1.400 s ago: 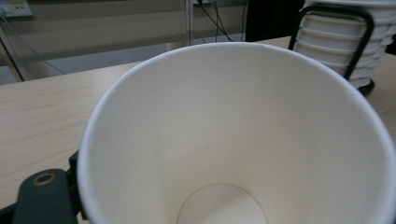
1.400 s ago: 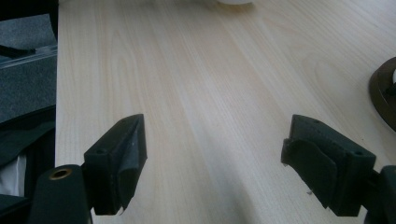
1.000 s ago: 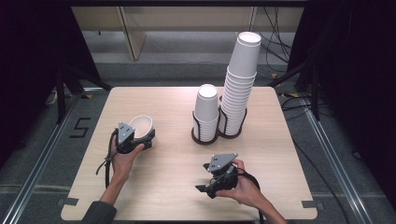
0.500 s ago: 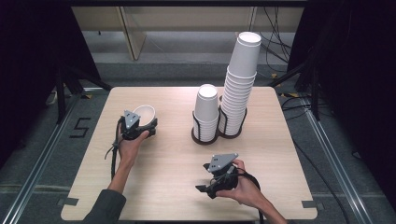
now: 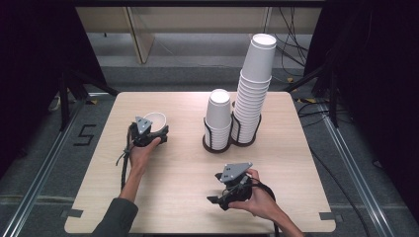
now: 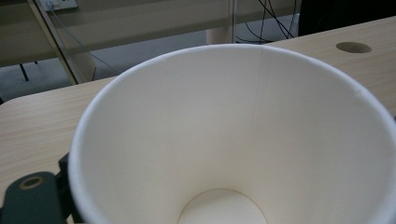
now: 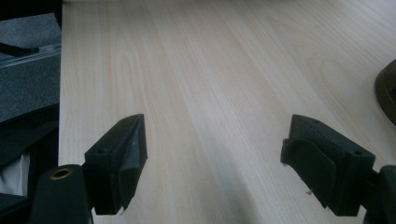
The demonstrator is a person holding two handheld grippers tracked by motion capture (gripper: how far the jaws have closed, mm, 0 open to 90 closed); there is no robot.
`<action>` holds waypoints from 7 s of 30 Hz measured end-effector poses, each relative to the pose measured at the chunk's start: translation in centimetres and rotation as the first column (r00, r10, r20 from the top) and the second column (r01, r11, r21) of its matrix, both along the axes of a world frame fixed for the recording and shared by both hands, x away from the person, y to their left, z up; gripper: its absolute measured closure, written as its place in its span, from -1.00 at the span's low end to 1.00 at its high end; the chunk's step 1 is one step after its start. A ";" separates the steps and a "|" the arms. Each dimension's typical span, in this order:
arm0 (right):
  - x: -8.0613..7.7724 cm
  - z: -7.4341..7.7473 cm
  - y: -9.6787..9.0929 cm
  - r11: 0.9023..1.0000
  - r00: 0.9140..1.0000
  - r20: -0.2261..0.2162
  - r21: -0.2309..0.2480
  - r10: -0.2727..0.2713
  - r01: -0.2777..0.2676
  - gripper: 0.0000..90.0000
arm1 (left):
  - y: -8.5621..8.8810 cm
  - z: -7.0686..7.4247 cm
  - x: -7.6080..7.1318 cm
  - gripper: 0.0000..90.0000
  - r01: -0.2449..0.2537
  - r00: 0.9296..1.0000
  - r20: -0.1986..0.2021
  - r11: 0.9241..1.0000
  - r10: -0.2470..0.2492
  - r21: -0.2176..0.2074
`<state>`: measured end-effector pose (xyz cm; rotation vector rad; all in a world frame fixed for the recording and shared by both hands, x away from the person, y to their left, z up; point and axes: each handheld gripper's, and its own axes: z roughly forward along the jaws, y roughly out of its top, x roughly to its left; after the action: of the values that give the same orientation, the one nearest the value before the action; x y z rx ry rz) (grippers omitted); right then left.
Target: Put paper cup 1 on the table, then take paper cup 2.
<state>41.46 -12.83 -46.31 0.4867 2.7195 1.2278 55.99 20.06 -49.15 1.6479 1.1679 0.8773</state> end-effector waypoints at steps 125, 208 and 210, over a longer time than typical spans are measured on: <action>4.2 7.1 -12.4 0.847 0.878 0.053 0.296 -0.476 0.441 -0.58 | -2.5 -0.5 -22.2 -0.68 0.270 0.949 -0.143 0.959 -0.281 -0.091; 17.8 24.3 -8.6 0.724 0.768 0.122 0.451 -0.629 0.522 -0.68 | -2.2 -0.7 -21.8 -0.68 0.304 0.936 -0.147 0.945 -0.320 -0.121; 17.7 24.8 -8.6 0.717 0.760 0.125 0.457 -0.638 0.526 -0.68 | -2.3 -0.8 -21.7 -0.68 0.311 0.933 -0.147 0.942 -0.327 -0.124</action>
<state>59.19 -21.41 -21.52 1.0446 1.8333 1.4948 34.33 17.75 -49.95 1.7912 0.9963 0.4759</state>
